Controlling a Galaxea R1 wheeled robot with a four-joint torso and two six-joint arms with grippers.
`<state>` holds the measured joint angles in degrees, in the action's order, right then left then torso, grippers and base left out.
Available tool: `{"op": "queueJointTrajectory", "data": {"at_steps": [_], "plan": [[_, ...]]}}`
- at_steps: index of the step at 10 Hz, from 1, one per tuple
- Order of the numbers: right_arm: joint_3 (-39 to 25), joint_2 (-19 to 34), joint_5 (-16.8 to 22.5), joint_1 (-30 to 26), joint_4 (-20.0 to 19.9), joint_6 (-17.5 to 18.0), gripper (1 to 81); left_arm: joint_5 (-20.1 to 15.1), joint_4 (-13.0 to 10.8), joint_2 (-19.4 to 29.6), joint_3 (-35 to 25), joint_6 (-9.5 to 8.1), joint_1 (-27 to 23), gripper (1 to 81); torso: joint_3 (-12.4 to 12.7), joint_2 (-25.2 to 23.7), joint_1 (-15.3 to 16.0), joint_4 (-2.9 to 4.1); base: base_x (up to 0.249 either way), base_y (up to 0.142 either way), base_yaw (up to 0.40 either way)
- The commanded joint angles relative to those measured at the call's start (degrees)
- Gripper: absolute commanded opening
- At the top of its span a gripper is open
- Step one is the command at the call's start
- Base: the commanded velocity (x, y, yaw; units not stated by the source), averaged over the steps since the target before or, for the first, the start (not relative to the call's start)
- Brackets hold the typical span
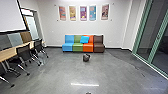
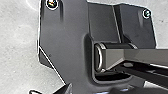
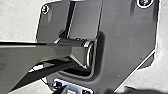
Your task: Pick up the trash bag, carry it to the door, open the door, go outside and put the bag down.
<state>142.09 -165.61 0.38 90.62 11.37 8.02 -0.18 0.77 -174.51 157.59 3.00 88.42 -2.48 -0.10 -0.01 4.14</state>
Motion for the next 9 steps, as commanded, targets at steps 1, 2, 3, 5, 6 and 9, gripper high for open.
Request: {"op": "queueJointTrajectory", "data": {"at_steps": [1,2,3,5,6,9], "plan": [[-0.5,0.4,2.8,-2.0,0.4,-0.3,81.1,-3.1,-0.1,0.7,-1.8,0.25,-2.7,81.1,0.0,0.0,0.0,0.0,0.141,0.0,0.0],[-0.5,0.4,2.8,-1.9,0.5,-0.4,81.1,-3.1,-0.1,0.7,-2.3,0.25,-2.7,81.1,0.0,0.0,0.0,0.0,0.149,0.0,0.0],[-0.5,0.5,2.8,-1.6,0.6,-0.4,81.1,-3.1,-0.1,0.7,-2.6,0.34,-2.7,81.1,0.0,0.0,0.0,0.0,0.154,0.0,0.0],[-0.5,0.7,2.7,-1.4,0.6,-0.4,81.1,-3.1,-0.1,0.8,-2.6,0.25,-2.7,81.1,0.0,0.0,0.0,0.0,0.161,0.0,0.0],[-0.5,0.8,2.7,-1.4,0.6,-0.4,81.1,-3.1,-0.1,0.8,-2.6,0.25,-2.7,81.1,0.0,0.0,0.0,0.0,0.163,0.0,0.0],[-0.6,1.0,2.7,-1.2,0.6,-0.4,81.1,-3.1,0.0,0.8,-2.6,0.25,-2.7,81.1,0.0,0.0,0.0,0.0,0.168,0.0,0.0]]}}
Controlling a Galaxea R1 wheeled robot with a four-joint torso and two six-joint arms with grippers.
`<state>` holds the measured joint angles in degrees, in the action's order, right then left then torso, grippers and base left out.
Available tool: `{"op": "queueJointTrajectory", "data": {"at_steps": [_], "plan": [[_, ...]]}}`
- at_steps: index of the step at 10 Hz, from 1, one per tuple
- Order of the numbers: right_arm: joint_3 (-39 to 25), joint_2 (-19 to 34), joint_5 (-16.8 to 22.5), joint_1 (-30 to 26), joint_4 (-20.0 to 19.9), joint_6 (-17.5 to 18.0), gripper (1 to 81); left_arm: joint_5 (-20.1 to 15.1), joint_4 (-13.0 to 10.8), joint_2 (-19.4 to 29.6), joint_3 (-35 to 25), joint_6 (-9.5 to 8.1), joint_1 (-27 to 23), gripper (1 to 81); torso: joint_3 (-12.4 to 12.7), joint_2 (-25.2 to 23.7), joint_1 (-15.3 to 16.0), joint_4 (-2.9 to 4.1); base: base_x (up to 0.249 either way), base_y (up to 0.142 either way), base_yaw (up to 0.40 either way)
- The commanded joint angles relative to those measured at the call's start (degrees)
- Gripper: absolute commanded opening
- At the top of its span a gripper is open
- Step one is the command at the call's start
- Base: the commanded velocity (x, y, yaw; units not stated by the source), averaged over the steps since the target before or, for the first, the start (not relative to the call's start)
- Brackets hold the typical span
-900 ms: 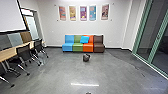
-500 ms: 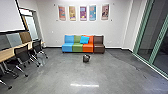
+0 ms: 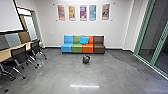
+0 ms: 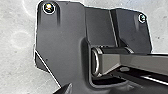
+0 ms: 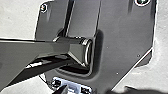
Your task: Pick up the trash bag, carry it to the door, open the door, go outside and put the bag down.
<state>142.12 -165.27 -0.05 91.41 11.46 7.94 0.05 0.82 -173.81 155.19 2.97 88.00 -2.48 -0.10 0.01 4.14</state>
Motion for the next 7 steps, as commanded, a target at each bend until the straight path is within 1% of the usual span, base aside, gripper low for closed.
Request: {"op": "queueJointTrajectory", "data": {"at_steps": [1,7], "plan": [[-0.5,0.5,3.1,-1.8,0.5,-0.3,81.1,-3.3,0.0,0.1,-0.2,0.28,-2.3,81.1,0.0,0.0,0.0,0.0,0.173,0.0,0.0],[-0.8,1.1,2.6,-1.8,0.4,-0.3,81.1,-3.5,0.0,0.0,-0.2,0.28,-2.3,81.1,0.0,0.0,0.0,0.0,0.189,0.0,0.0]]}}
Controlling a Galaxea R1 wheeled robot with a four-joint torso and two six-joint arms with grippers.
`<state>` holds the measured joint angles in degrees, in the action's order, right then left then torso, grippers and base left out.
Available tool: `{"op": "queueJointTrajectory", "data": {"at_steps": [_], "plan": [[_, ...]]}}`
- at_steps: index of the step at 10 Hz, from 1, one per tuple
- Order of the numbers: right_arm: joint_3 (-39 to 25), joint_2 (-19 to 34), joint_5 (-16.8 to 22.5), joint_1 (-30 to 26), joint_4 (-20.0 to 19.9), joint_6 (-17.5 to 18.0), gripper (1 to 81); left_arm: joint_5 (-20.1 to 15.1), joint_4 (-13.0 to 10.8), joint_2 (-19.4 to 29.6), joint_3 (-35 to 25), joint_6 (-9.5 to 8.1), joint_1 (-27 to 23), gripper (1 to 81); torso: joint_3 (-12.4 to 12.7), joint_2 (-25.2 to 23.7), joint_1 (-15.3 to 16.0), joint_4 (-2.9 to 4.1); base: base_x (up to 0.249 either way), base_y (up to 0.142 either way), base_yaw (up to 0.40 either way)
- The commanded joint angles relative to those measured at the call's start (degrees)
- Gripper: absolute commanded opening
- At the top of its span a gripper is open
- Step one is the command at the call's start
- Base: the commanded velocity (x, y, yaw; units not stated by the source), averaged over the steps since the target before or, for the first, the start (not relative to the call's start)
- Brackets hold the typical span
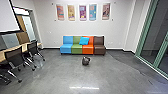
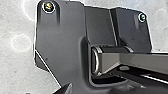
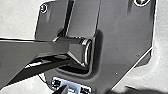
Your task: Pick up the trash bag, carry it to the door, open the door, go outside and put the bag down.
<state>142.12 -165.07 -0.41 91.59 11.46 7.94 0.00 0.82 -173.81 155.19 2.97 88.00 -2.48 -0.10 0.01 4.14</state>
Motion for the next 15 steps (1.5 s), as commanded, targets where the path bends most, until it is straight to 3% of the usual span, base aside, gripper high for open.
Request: {"op": "queueJointTrajectory", "data": {"at_steps": [1,6,15], "plan": [[-1.1,1.0,3.0,-1.8,0.5,-0.3,81.1,-3.4,0.0,-0.2,-0.3,0.28,-2.3,81.1,0.0,0.0,0.0,0.0,0.192,0.0,0.0],[-1.1,1.2,3.0,-1.8,0.6,-0.4,81.1,-3.4,0.0,0.0,-0.3,0.28,-2.2,81.1,0.0,0.0,0.0,0.0,0.191,0.0,0.0],[-1.0,1.2,2.6,-1.9,0.5,-0.3,81.1,-3.4,0.0,0.0,-0.2,0.28,-2.3,81.1,0.0,0.0,0.0,0.0,0.191,0.076,0.0]]}}
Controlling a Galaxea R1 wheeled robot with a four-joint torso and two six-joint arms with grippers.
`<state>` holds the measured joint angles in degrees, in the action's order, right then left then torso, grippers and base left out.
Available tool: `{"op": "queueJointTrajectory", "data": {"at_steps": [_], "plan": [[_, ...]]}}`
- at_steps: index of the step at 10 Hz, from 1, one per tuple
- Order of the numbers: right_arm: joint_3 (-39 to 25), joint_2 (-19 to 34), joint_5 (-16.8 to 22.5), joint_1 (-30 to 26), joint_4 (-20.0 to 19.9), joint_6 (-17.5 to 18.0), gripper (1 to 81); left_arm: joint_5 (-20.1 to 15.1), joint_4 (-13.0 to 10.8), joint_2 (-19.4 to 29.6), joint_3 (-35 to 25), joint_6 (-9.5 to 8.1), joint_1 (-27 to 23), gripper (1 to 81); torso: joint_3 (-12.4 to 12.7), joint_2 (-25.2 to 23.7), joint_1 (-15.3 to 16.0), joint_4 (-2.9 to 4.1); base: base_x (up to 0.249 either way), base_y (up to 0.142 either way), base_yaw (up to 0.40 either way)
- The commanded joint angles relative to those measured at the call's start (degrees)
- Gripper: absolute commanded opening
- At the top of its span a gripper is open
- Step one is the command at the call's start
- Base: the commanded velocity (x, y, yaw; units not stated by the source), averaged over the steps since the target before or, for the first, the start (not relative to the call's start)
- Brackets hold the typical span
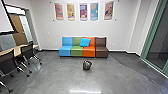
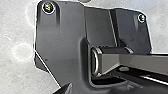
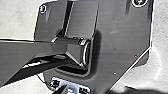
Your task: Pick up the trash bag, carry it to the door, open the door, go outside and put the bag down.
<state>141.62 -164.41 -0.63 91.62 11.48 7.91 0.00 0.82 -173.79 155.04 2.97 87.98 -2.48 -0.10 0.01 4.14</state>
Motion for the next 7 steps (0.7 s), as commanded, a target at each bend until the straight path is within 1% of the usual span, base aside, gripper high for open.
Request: {"op": "queueJointTrajectory", "data": {"at_steps": [1,7], "plan": [[-0.5,0.6,2.8,-1.9,0.5,-0.3,81.1,-3.4,0.0,0.0,-0.1,0.19,-2.2,81.1,0.0,0.0,0.0,0.0,0.191,0.071,0.0],[-0.7,0.5,2.8,-1.9,0.4,-0.2,81.1,-3.4,0.1,0.2,-0.2,0.19,-2.2,81.1,0.0,0.0,0.0,0.0,0.191,0.0,0.0]]}}
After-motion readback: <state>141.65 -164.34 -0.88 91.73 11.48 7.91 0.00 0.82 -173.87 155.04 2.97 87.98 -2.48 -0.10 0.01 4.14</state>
